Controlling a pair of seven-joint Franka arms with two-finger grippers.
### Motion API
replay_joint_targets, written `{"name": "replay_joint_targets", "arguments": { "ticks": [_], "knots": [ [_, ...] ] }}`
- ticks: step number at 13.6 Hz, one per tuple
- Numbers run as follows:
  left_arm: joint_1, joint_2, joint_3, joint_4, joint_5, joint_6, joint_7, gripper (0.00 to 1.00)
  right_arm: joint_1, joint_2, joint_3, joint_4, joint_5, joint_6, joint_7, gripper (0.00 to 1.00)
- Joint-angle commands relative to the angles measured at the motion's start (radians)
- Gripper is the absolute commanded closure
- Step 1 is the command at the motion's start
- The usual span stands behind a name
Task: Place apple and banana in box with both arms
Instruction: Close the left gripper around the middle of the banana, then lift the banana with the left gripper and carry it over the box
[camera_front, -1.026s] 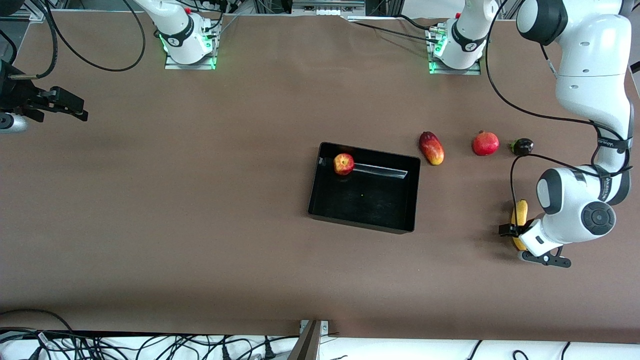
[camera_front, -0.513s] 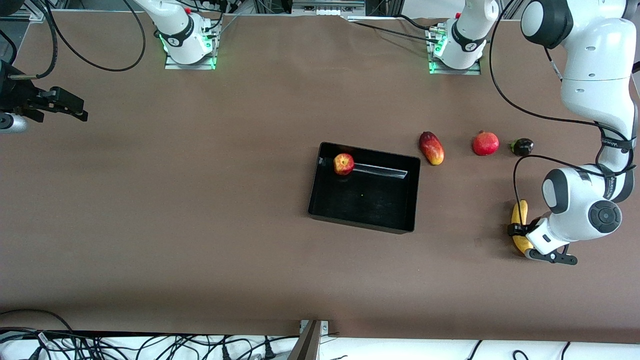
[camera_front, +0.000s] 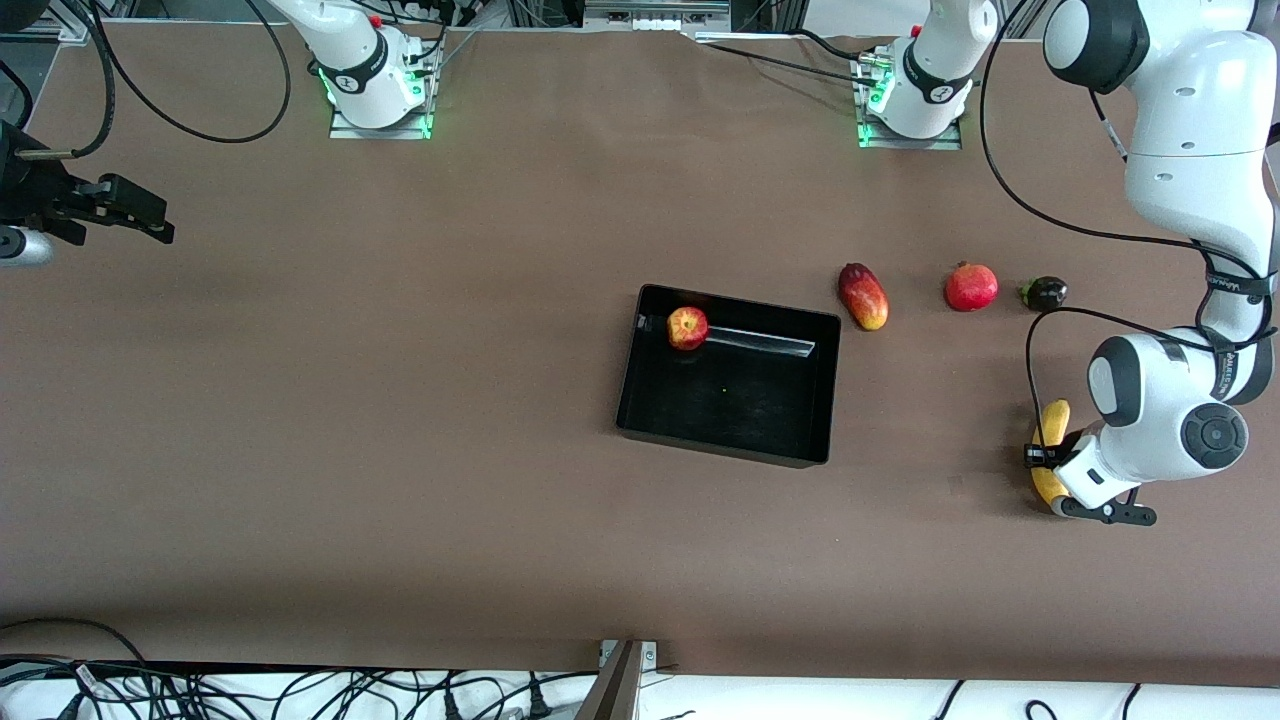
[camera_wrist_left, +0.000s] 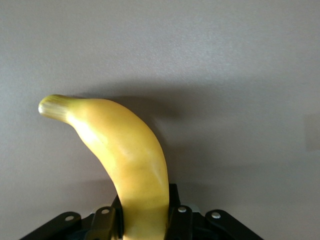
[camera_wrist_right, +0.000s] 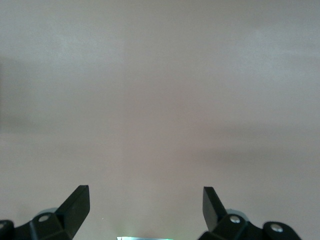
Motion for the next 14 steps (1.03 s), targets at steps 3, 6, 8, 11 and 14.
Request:
{"name": "replay_joint_targets", "arguments": {
  "ticks": [3, 6, 8, 11, 14],
  "knots": [
    [-0.044, -0.156, -0.147, 0.029, -0.007, -0.266, -0.21, 0.94, -0.001, -0.011, 0.002, -0.001, -0.016, -0.006, -0.005, 0.0],
    [-0.212, -0.216, -0.146, 0.031, -0.143, -0.342, -0.387, 1.0, -0.001, -0.011, 0.0, -0.001, -0.014, -0.007, -0.005, 0.0],
    [-0.295, -0.237, -0.151, 0.026, -0.165, -0.356, -0.493, 1.0, -0.001, -0.011, 0.0, -0.001, -0.014, -0.01, -0.005, 0.0],
    [-0.418, -0.224, -0.151, 0.031, -0.168, -0.358, -0.614, 0.98, -0.001, -0.011, -0.006, -0.001, -0.014, -0.01, -0.005, 0.0],
    [-0.463, -0.173, -0.181, 0.029, -0.17, -0.341, -0.644, 0.98, -0.001, -0.011, -0.006, -0.001, -0.014, -0.01, -0.005, 0.0]
  ]
}}
